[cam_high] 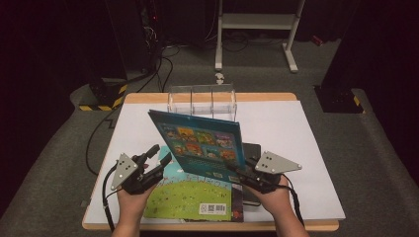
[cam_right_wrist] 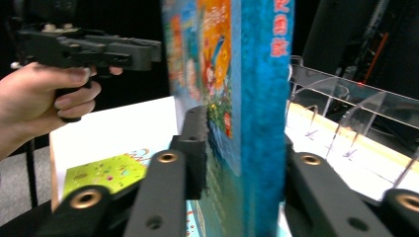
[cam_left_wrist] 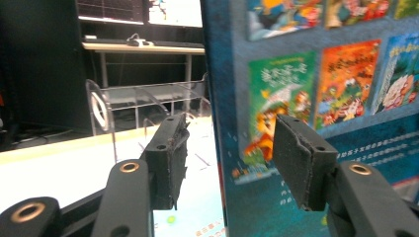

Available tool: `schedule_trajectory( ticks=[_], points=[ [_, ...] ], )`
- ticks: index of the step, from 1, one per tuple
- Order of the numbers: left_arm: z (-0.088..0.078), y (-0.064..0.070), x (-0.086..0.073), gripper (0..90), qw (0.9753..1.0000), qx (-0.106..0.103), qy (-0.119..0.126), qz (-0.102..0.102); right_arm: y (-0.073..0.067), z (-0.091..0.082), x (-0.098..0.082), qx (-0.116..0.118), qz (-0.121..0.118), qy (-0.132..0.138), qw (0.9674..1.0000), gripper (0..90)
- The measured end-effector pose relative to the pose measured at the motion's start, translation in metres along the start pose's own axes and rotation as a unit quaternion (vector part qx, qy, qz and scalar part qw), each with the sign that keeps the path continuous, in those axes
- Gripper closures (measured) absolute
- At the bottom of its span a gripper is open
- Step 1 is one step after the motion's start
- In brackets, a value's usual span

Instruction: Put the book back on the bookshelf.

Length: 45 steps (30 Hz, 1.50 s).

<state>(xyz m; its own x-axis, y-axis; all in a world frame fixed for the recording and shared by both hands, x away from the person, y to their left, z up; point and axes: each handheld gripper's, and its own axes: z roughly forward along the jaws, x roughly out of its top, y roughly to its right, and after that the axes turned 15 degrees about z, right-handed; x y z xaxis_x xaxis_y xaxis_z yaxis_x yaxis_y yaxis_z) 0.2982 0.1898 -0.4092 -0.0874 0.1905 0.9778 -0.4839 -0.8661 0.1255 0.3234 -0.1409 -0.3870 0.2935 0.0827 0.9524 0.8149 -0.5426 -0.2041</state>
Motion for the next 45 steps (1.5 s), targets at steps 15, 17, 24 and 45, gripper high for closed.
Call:
schedule_trajectory(
  ticks=[15, 17, 24, 45],
  points=[
    [0.003, 0.001, -0.008, 38.9, 0.9990, -0.010, -0.040, -0.018, -0.005, 0.006, -0.003, -0.027, 0.001, 0.029, 0.9992, 82.8],
    [0.001, 0.002, -0.009, 38.8, 0.9989, -0.009, -0.045, -0.013, 0.000, 0.008, -0.004, -0.045, 0.010, 0.039, 0.9982, 82.8],
    [-0.007, 0.004, -0.007, 37.9, 0.9987, -0.009, -0.047, -0.016, 0.009, 0.012, -0.003, -0.062, 0.024, 0.051, 0.9965, 82.5],
    [-0.014, 0.056, 0.029, 31.7, 0.9979, -0.063, 0.010, 0.008, -0.023, 0.023, -0.012, -0.070, -0.028, 0.047, 0.9961, 81.1]
  ],
)
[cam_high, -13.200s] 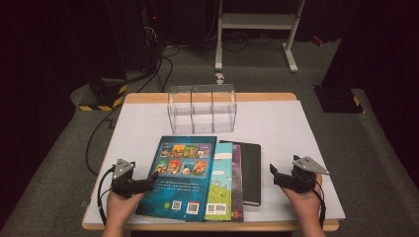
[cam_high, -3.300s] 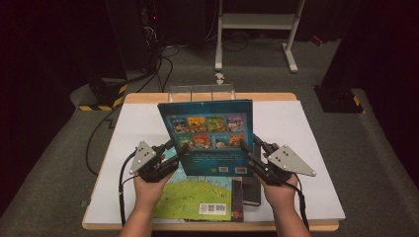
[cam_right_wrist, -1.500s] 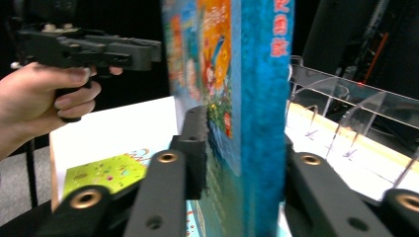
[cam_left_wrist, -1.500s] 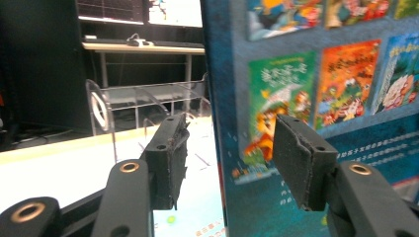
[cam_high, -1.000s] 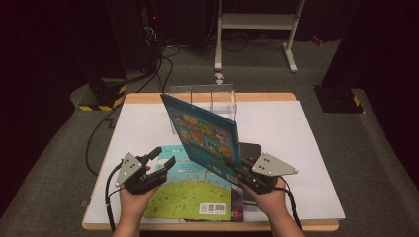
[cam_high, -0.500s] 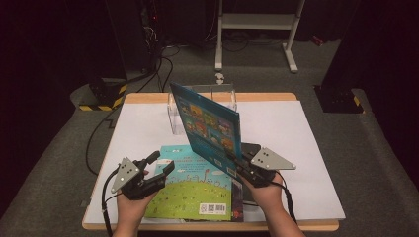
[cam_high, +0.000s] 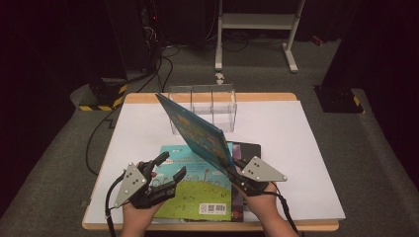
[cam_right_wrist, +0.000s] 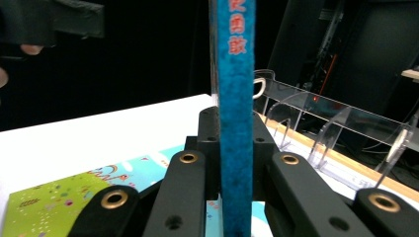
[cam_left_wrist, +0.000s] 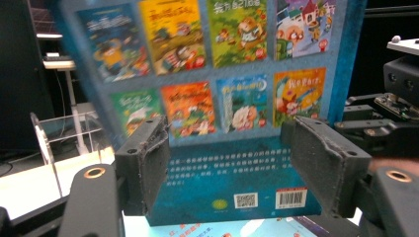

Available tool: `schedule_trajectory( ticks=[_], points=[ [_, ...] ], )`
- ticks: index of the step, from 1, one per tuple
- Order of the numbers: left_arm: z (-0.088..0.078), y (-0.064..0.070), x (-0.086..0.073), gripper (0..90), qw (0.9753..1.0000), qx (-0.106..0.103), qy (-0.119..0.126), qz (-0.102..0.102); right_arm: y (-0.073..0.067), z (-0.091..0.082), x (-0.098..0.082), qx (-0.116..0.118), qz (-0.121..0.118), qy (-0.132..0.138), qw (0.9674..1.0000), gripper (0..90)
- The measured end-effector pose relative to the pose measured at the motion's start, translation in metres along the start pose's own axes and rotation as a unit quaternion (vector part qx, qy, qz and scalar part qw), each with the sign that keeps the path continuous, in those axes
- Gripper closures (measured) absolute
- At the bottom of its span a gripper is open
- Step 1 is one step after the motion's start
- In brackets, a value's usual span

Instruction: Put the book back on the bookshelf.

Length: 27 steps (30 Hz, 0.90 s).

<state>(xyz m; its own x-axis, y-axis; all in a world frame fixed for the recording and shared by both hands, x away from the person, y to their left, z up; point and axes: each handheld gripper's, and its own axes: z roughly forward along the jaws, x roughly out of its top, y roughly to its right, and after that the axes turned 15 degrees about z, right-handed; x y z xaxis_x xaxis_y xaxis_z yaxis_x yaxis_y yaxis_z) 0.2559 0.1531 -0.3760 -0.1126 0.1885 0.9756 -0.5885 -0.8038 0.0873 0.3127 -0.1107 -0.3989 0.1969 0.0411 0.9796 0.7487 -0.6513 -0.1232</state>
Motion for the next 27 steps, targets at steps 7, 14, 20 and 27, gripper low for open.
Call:
schedule_trajectory(
  ticks=[7, 14, 20, 27],
  points=[
    [0.006, 0.006, 0.002, 31.6, 0.9997, -0.021, 0.006, -0.010, -0.021, 0.000, -0.008, 0.006, -0.035, -0.008, 0.9994, 78.6],
    [0.004, 0.017, 0.007, 26.3, 0.9988, -0.043, 0.021, -0.009, -0.029, 0.001, -0.013, 0.010, -0.044, -0.013, 0.9989, 77.0],
    [0.006, 0.022, 0.007, 18.6, 0.9985, -0.045, 0.015, -0.027, -0.031, 0.002, -0.012, 0.011, -0.038, -0.015, 0.9991, 76.0],
    [0.005, 0.025, 0.009, 15.5, 0.9977, -0.052, 0.010, -0.042, -0.034, 0.005, -0.013, 0.016, -0.036, -0.016, 0.9991, 74.5]
  ],
)
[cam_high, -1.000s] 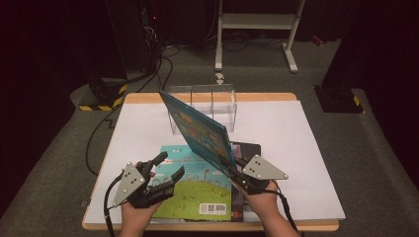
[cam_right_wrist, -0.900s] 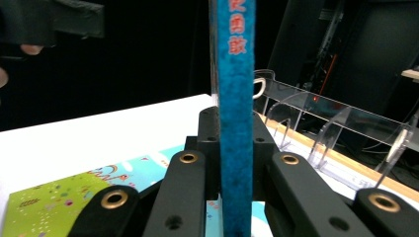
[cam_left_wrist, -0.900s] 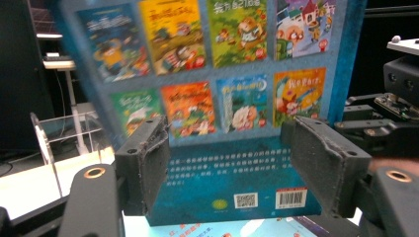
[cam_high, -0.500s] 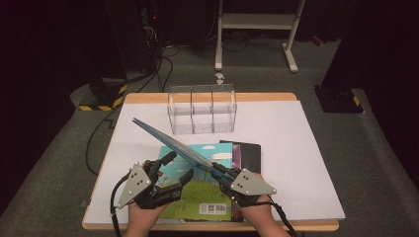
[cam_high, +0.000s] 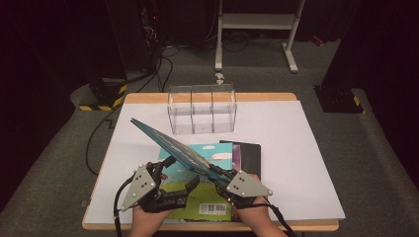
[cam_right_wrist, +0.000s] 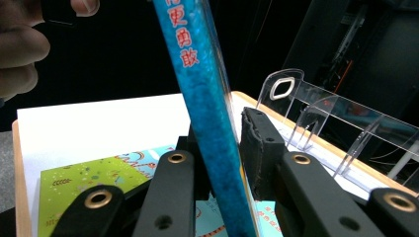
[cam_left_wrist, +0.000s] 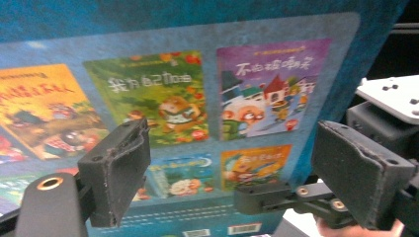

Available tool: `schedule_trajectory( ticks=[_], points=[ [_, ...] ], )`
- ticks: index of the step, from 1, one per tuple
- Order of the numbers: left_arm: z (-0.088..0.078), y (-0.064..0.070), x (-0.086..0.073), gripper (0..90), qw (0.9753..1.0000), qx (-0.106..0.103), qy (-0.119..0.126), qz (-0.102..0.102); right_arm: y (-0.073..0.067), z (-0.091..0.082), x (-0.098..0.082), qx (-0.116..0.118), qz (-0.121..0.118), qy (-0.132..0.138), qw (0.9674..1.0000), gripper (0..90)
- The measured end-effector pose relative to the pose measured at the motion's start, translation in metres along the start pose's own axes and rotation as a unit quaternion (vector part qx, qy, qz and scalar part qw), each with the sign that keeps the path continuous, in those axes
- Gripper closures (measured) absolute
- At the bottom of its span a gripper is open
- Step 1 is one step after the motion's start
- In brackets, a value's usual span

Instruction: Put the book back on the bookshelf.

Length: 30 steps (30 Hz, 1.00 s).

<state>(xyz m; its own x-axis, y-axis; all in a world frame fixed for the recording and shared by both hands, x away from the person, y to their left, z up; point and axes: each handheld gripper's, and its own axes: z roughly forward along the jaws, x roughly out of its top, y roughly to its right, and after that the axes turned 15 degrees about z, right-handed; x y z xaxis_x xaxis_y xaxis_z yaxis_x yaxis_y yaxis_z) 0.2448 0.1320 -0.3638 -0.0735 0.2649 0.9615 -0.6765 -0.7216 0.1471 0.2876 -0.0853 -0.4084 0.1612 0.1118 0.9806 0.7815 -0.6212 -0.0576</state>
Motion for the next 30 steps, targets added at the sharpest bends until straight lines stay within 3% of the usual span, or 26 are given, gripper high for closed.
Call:
schedule_trajectory(
  ticks=[7, 12, 16, 23, 26, 30],
  points=[
    [-0.002, 0.007, 0.001, 14.7, 1.0000, -0.006, 0.000, 0.006, -0.001, 0.002, 0.001, 0.016, 0.008, -0.002, 0.9998, 73.7],
    [-0.002, 0.008, 0.002, 11.6, 0.9999, 0.012, 0.005, 0.003, -0.009, 0.005, -0.001, 0.028, 0.007, 0.000, 0.9996, 70.6],
    [-0.004, 0.005, 0.005, 11.2, 0.9999, 0.011, 0.005, -0.010, -0.014, 0.008, -0.001, 0.031, 0.002, -0.001, 0.9995, 69.1],
    [-0.003, 0.006, 0.005, 10.1, 0.9997, 0.025, 0.006, -0.004, -0.017, 0.010, -0.001, 0.037, -0.002, -0.004, 0.9993, 66.8],
    [-0.003, 0.004, 0.006, 10.4, 0.9994, 0.035, 0.007, -0.005, -0.020, 0.012, -0.002, 0.053, -0.006, -0.011, 0.9985, 62.5],
    [-0.005, 0.000, 0.008, 11.2, 0.9992, 0.040, 0.004, -0.008, -0.025, 0.014, -0.003, 0.056, -0.014, -0.016, 0.9982, 59.0]
  ],
)
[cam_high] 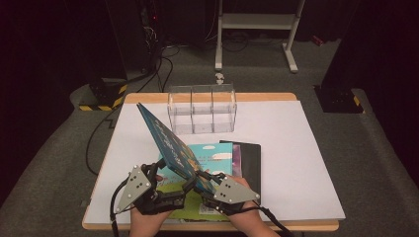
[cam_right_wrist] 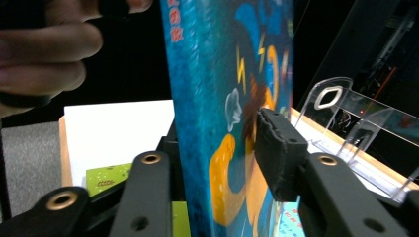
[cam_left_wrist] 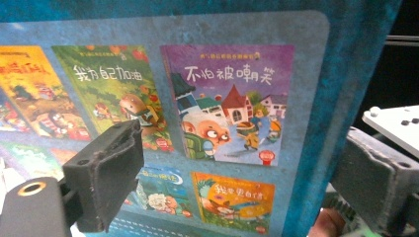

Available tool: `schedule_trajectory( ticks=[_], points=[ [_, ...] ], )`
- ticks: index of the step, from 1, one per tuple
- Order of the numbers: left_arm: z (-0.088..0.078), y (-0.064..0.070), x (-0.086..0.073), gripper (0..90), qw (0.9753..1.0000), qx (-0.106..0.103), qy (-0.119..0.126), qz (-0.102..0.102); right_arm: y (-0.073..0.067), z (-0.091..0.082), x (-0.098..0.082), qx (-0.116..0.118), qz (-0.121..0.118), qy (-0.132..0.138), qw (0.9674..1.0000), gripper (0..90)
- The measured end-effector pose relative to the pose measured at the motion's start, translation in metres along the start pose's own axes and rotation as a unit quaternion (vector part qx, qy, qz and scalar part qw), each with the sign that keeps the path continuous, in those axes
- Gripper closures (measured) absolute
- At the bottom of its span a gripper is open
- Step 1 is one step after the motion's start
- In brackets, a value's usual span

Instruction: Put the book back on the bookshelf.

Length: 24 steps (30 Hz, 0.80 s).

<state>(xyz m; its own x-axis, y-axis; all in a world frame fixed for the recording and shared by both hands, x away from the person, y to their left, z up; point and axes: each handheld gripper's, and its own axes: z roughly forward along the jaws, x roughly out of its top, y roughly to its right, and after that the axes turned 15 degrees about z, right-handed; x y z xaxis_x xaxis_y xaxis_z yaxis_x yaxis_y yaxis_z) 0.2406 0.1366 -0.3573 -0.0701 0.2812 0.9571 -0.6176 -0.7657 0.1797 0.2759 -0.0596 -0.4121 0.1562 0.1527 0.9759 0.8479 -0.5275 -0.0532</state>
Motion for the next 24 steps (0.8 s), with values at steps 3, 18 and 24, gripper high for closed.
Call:
schedule_trajectory(
  ticks=[3, 18, 24],
  points=[
    [-0.001, -0.002, 0.001, 12.2, 1.0000, 0.000, -0.002, 0.002, -0.002, 0.002, -0.001, 0.011, 0.000, -0.006, 0.9999, 55.6],
    [-0.002, -0.013, 0.004, 16.1, 0.9999, 0.005, -0.010, 0.004, 0.010, 0.005, -0.005, 0.084, 0.037, -0.054, 0.9943, 52.4],
    [0.003, -0.013, -0.005, 29.4, 0.9990, 0.023, -0.028, 0.025, 0.005, 0.009, -0.008, 0.105, 0.045, -0.064, 0.9914, 54.0]
  ],
)
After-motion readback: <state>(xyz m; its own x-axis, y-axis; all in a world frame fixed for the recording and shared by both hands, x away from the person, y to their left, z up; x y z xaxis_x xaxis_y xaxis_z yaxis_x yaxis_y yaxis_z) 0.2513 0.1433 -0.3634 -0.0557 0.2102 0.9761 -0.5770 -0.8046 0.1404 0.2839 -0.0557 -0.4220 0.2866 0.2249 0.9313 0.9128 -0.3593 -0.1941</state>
